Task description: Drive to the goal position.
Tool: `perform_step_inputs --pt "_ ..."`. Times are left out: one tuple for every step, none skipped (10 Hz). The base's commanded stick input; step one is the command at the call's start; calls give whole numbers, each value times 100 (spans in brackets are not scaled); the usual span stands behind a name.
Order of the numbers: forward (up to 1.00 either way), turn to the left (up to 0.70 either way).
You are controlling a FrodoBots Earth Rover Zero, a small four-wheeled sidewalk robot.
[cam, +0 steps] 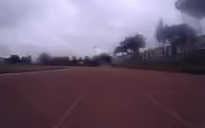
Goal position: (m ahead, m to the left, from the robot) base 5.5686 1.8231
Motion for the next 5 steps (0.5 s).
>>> perform_step_inputs --pt "70 0" --pt "70 0" --pt "70 0" --pt "70 0" --pt "70 0"
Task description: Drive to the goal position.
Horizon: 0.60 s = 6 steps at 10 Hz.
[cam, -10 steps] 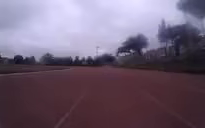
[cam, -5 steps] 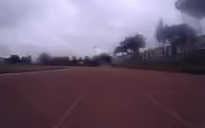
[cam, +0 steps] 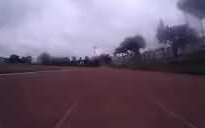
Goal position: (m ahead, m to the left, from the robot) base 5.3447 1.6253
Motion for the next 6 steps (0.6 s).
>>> perform_step_inputs --pt "70 0" --pt "70 0" --pt "70 0" --pt "70 0" --pt "70 0" --pt "70 0"
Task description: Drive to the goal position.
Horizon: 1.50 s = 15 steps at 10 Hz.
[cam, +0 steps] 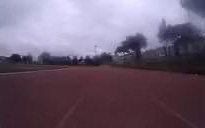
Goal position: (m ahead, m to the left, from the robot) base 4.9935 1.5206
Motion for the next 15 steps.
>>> perform_step_inputs --pt "70 0" --pt "70 0" --pt "70 0" --pt "70 0" --pt "70 0" --pt "70 0" --pt "70 0" --pt "70 0" --pt "70 0" --pt "70 0" --pt "70 0" --pt "70 0" --pt "70 0" --pt "70 0" --pt "70 0"
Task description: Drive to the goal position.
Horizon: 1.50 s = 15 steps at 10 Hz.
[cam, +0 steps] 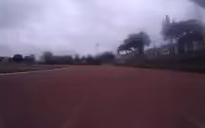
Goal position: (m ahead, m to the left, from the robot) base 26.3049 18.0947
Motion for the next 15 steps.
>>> perform_step_inputs --pt "70 0" --pt "70 -6" --pt "70 -14" --pt "70 -14" --pt "70 -14" --pt "70 -14" --pt "70 -14" --pt "70 -14" --pt "70 -14" --pt "70 -14" --pt "70 -14" --pt "70 -14" --pt "70 -14" --pt "70 -14" --pt "70 -14"
